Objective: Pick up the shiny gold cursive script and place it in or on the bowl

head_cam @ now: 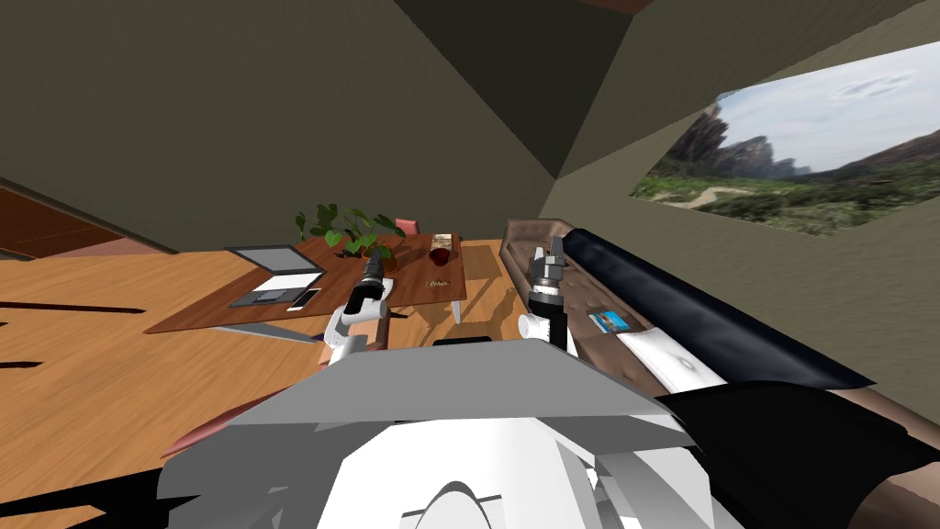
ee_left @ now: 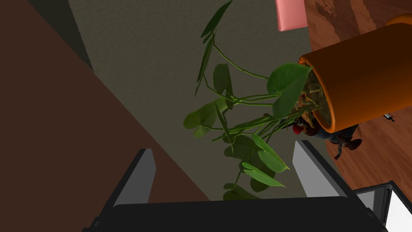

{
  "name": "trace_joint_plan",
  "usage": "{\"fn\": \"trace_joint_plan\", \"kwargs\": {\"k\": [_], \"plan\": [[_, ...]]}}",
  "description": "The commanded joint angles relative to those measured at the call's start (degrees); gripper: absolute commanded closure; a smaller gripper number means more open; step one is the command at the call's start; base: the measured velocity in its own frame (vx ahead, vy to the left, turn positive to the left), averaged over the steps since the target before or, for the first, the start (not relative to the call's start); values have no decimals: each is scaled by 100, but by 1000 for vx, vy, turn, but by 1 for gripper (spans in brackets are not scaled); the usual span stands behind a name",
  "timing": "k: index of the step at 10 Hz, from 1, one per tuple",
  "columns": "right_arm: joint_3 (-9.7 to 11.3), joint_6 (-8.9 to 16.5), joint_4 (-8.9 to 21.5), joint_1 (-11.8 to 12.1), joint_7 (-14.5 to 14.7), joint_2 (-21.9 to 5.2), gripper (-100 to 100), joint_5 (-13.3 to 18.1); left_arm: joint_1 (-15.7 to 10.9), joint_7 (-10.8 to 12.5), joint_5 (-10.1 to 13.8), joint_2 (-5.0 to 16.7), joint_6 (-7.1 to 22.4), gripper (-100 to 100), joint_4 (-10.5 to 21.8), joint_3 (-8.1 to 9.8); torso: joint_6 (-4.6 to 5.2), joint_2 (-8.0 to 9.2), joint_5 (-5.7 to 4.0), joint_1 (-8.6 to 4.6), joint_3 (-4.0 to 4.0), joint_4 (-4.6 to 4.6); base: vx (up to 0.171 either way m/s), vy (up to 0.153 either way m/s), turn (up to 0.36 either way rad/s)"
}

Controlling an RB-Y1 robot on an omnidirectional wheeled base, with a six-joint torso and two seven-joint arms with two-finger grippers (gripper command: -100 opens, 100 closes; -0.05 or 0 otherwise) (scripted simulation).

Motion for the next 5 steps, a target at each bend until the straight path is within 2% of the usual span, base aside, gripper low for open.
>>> {"fn": "trace_joint_plan", "kwargs": {"k": [1, 2, 3, 4, 5], "plan": [[0, 0, 0, 0, 0, 0, 0, 0, -87, 4, 23, 11, 193, -100, 258, 44, 0, 0, 0, 0, 0, 0, -22, 6, -7], [0, 0, 0, 0, 0, 0, 0, 0, -333, -5, 46, 1, 416, -100, 480, 133, -1, -1, 0, 0, 0, 0, -29, 8, -12], [0, 0, 0, 0, 0, 0, 0, 0, -333, -5, 46, 1, 485, -100, 603, 133, 0, 1, 0, -1, 0, 0, -22, 7, -16], [0, 0, 0, 0, 0, 0, 0, 0, -579, -9, 66, -7, 684, -100, 797, 218, -1, 0, 0, 0, 0, 0, -20, 8, -26], [0, 0, 0, 0, 0, 0, 0, 0, -582, -9, 66, -7, 783, -100, 954, 218, 0, -2, 0, 0, -1, 0, -13, 7, -19]]}}
